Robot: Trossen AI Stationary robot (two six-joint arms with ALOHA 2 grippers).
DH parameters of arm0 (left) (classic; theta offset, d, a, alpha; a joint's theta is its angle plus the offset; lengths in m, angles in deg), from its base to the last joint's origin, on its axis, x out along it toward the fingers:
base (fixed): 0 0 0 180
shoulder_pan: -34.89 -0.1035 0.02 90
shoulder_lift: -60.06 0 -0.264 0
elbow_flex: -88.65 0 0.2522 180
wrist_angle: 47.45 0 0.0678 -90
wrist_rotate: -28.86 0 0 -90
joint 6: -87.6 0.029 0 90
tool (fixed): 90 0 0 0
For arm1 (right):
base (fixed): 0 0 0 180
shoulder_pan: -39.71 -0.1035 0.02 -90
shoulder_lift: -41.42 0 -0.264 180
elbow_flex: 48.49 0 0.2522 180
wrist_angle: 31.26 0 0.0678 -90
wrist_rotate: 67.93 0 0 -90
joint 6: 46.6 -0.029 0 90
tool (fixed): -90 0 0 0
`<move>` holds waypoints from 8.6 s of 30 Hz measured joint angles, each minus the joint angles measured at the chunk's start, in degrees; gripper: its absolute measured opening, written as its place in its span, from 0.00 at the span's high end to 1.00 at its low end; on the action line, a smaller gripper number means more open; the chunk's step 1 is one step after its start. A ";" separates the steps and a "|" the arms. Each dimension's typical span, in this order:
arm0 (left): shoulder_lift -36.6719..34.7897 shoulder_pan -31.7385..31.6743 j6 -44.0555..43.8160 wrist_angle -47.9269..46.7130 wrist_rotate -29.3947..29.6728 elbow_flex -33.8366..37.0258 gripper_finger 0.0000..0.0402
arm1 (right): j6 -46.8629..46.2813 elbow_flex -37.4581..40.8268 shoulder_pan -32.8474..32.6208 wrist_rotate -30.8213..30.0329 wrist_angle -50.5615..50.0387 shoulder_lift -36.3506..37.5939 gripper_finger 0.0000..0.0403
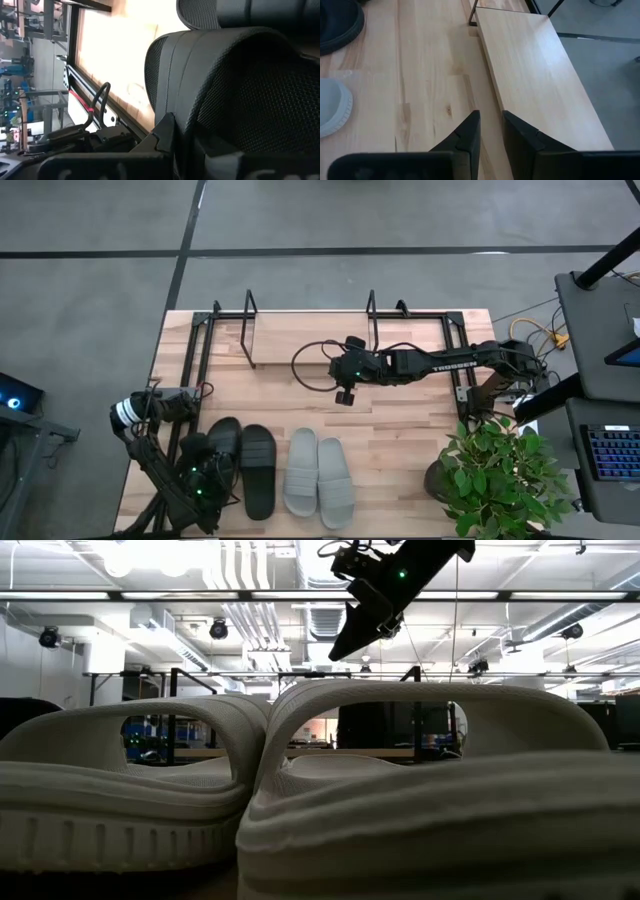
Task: Pick and place slides into the shelf
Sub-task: Put the left black slide on the shelf
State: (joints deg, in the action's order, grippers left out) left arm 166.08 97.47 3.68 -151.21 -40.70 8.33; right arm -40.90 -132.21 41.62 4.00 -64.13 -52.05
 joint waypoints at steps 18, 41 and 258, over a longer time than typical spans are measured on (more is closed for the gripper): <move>-7.39 -0.37 3.76 -0.02 0.59 0.20 1.00 | 0.41 0.00 0.01 0.00 0.01 0.00 0.82; -15.72 -2.97 11.22 -0.04 11.61 0.15 1.00 | 0.99 0.00 0.02 -0.02 0.09 0.00 0.83; -25.51 -76.68 105.69 53.92 33.58 -3.71 1.00 | 17.05 0.00 1.90 -12.04 10.82 5.64 0.82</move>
State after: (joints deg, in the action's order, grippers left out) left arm 140.57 20.80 109.36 -97.29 -7.12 4.62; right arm -23.85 -132.21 43.52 -8.04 -53.31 -46.41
